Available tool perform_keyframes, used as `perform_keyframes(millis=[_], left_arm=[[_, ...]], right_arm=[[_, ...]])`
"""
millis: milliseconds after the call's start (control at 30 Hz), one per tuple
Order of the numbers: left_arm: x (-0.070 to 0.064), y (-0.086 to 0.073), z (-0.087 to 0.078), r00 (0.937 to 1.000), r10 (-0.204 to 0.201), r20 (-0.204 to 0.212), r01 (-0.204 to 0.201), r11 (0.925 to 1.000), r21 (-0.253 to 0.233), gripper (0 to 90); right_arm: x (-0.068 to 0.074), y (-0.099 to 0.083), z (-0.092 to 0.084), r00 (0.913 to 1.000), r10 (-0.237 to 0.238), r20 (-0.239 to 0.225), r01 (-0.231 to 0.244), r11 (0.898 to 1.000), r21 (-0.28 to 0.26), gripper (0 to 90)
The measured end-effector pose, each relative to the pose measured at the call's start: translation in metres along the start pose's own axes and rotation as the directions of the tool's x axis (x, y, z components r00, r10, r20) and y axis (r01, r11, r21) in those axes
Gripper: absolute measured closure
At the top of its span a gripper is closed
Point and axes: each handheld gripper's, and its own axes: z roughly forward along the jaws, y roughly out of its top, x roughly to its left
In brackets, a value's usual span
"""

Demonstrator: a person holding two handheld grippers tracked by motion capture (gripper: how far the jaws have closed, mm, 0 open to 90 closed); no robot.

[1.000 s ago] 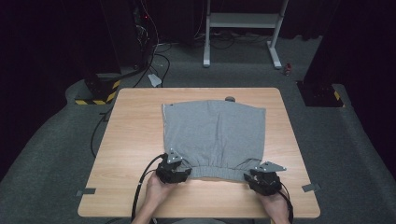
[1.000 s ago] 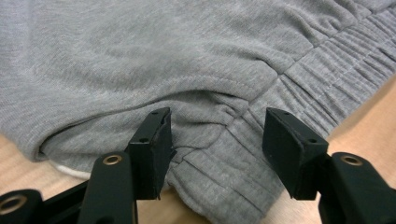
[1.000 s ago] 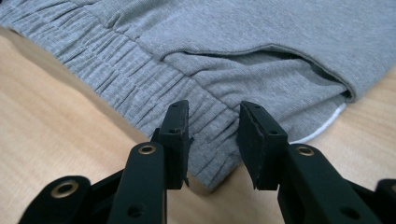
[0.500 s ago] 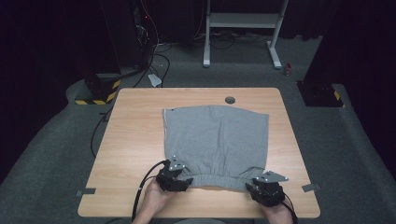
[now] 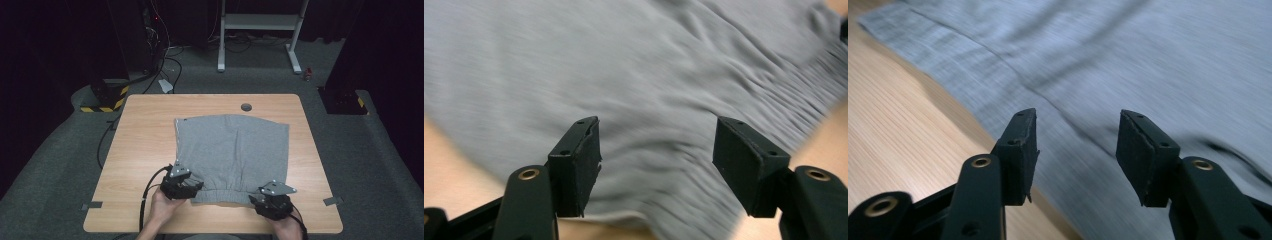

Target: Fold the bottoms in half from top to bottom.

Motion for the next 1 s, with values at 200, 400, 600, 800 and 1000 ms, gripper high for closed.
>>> perform_keyframes(millis=[200, 400, 600, 800, 1000], left_arm=[[0.036, 0.022, 0.014, 0.997, -0.056, -0.053, 0.058, 0.998, 0.027, 34.8], [0.065, 0.044, 0.032, 0.9874, -0.113, -0.111, 0.116, 0.9931, 0.02, 33.5], [0.09, 0.064, 0.046, 0.9711, -0.153, -0.184, 0.16, 0.9868, 0.025, 33.3], [0.111, 0.064, 0.064, 0.9377, -0.22, -0.268, 0.237, 0.9709, 0.032, 34.7], [0.123, 0.058, 0.077, 0.922, -0.235, -0.308, 0.261, 0.964, 0.048, 35.3]], right_arm=[[0.029, 0.026, 0.028, 0.992, -0.078, -0.1, 0.072, 0.996, -0.056, 49.7], [0.047, 0.043, 0.049, 0.9795, -0.099, -0.175, 0.087, 0.993, -0.077, 49.0], [0.059, 0.056, 0.059, 0.9675, -0.125, -0.22, 0.107, 0.99, -0.092, 47.6], [0.072, 0.061, 0.066, 0.9582, -0.148, -0.245, 0.127, 0.987, -0.099, 45.7], [0.088, 0.066, 0.075, 0.9429, -0.194, -0.27, 0.18, 0.981, -0.077, 42.4]])
